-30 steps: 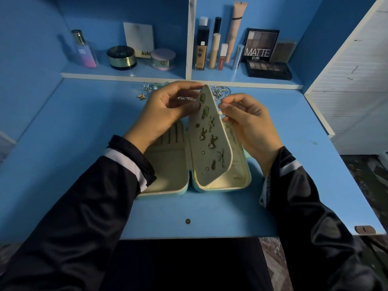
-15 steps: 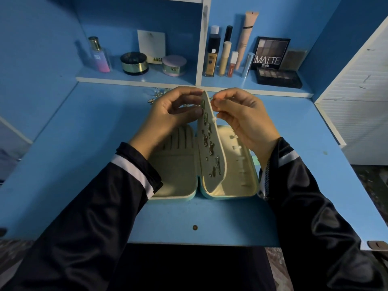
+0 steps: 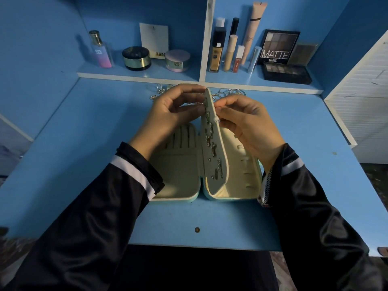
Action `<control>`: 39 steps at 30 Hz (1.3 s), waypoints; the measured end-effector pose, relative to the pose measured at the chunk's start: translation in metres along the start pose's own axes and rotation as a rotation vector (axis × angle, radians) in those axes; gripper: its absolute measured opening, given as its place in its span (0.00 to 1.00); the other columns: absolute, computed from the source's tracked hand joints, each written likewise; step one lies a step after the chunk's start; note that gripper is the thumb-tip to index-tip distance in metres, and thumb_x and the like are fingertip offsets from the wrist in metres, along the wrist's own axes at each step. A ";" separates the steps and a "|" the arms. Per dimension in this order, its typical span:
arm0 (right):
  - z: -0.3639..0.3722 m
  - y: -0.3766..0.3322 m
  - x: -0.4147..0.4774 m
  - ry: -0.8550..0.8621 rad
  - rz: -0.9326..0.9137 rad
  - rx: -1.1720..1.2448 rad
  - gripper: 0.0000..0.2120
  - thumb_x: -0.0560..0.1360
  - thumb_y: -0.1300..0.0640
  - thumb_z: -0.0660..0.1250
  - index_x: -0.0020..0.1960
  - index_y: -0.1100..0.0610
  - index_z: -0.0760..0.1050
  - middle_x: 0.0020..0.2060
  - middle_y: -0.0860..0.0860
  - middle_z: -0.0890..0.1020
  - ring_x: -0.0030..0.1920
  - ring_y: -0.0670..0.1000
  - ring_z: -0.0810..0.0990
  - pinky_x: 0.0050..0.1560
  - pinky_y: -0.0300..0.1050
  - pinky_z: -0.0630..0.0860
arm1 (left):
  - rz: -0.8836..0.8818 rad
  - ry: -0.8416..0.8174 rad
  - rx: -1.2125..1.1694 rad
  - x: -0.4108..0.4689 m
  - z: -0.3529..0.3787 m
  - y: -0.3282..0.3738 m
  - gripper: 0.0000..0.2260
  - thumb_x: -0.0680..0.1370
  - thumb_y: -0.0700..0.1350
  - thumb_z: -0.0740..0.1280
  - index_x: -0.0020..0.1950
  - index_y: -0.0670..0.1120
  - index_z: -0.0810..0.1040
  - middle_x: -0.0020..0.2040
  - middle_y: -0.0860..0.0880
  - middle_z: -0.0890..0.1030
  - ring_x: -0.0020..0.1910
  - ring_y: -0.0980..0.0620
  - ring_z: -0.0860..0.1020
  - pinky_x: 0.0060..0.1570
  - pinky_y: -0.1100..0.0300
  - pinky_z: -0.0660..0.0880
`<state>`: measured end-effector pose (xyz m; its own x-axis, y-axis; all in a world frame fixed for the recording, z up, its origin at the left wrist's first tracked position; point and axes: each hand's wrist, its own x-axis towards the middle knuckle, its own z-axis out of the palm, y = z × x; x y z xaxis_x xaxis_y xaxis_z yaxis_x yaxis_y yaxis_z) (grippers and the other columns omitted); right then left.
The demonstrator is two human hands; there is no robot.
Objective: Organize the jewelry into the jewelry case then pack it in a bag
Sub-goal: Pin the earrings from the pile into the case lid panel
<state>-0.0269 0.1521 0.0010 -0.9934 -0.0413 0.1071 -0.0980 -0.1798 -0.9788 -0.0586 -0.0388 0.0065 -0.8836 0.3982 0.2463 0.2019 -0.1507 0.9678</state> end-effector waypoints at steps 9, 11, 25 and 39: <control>0.004 0.002 -0.002 0.009 -0.004 -0.005 0.05 0.75 0.67 0.68 0.49 0.62 0.81 0.46 0.60 0.83 0.43 0.54 0.82 0.48 0.51 0.77 | 0.009 0.003 0.009 -0.001 0.001 0.003 0.16 0.70 0.42 0.71 0.56 0.50 0.77 0.48 0.56 0.84 0.55 0.56 0.81 0.52 0.61 0.77; 0.004 0.003 -0.002 0.004 -0.004 -0.006 0.05 0.74 0.66 0.68 0.49 0.62 0.81 0.45 0.59 0.83 0.43 0.55 0.82 0.51 0.54 0.76 | 0.008 0.003 0.010 -0.001 0.002 0.003 0.16 0.70 0.42 0.71 0.57 0.50 0.77 0.49 0.55 0.84 0.55 0.55 0.81 0.53 0.61 0.77; 0.006 0.000 -0.004 -0.017 -0.001 0.012 0.05 0.74 0.66 0.68 0.49 0.64 0.80 0.42 0.55 0.85 0.42 0.53 0.83 0.53 0.58 0.74 | 0.014 -0.008 0.007 -0.001 0.001 0.001 0.15 0.71 0.40 0.73 0.56 0.51 0.77 0.48 0.56 0.84 0.55 0.55 0.81 0.53 0.62 0.77; 0.007 -0.001 -0.006 -0.010 0.002 0.023 0.05 0.76 0.69 0.66 0.49 0.63 0.80 0.42 0.55 0.85 0.41 0.52 0.83 0.48 0.50 0.77 | 0.020 -0.011 0.010 0.000 -0.002 -0.001 0.15 0.70 0.45 0.74 0.55 0.55 0.79 0.52 0.53 0.84 0.58 0.50 0.81 0.53 0.58 0.77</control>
<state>-0.0205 0.1458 0.0028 -0.9929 -0.0511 0.1073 -0.0949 -0.2027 -0.9746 -0.0595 -0.0402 0.0059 -0.8746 0.4054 0.2658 0.2234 -0.1496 0.9632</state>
